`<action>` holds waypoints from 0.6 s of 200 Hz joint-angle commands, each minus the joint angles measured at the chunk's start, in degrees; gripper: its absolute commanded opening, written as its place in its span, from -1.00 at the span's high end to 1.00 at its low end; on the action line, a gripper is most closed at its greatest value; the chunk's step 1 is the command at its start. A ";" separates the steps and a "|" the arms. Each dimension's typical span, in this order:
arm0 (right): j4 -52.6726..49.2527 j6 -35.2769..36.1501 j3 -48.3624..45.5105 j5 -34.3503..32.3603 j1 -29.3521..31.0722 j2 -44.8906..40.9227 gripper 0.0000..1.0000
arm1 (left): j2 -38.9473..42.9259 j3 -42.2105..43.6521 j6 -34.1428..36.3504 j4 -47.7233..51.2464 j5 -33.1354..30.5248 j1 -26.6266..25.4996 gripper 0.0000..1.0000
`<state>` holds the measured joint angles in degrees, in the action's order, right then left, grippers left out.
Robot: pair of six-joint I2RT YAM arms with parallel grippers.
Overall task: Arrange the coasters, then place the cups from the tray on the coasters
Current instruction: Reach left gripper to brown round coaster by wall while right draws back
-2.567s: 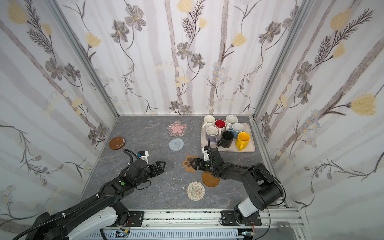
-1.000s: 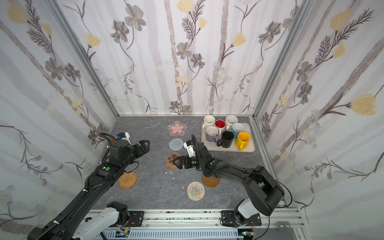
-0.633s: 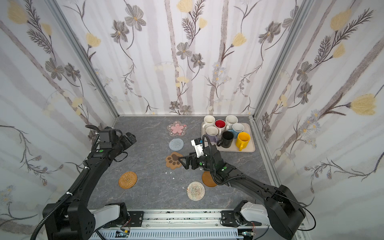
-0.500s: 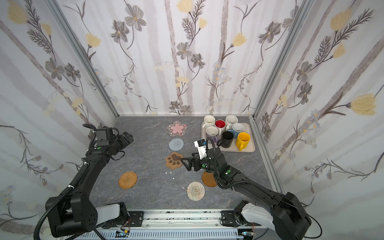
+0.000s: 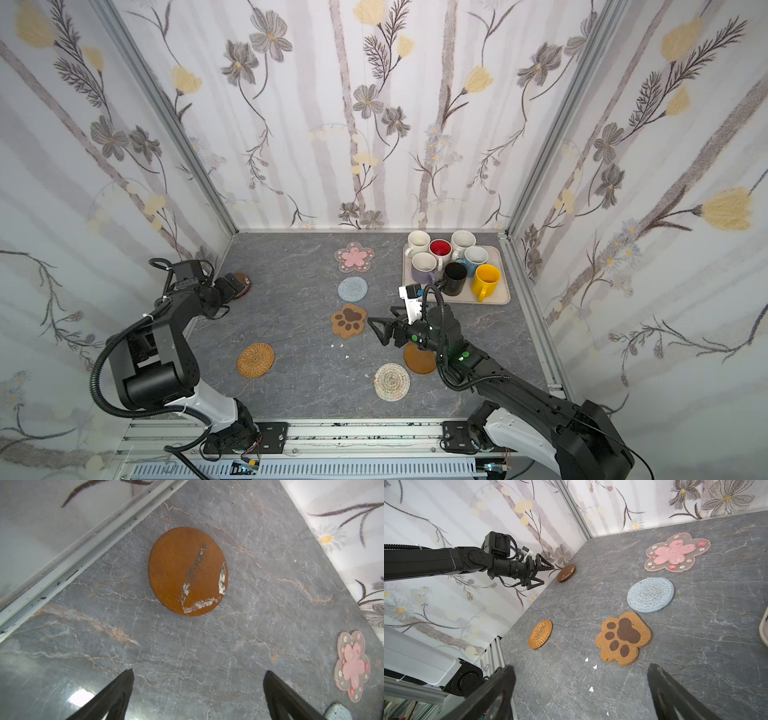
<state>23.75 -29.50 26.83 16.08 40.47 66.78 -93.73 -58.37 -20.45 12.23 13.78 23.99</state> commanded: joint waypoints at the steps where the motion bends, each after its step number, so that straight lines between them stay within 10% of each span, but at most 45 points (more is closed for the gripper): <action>1: 3.00 0.05 -0.02 -0.86 -0.29 0.58 -0.99 | -2.33 -0.76 0.48 -6.70 4.27 2.74 -1.00; 120: 2.44 1.55 0.55 -0.42 -2.60 2.92 -0.99 | -18.63 -12.13 -2.40 -9.98 9.74 5.43 -1.00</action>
<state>23.73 -28.82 27.14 15.92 38.11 69.43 -110.39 -68.77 -21.65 3.49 22.65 29.21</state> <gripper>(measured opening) 0.996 0.997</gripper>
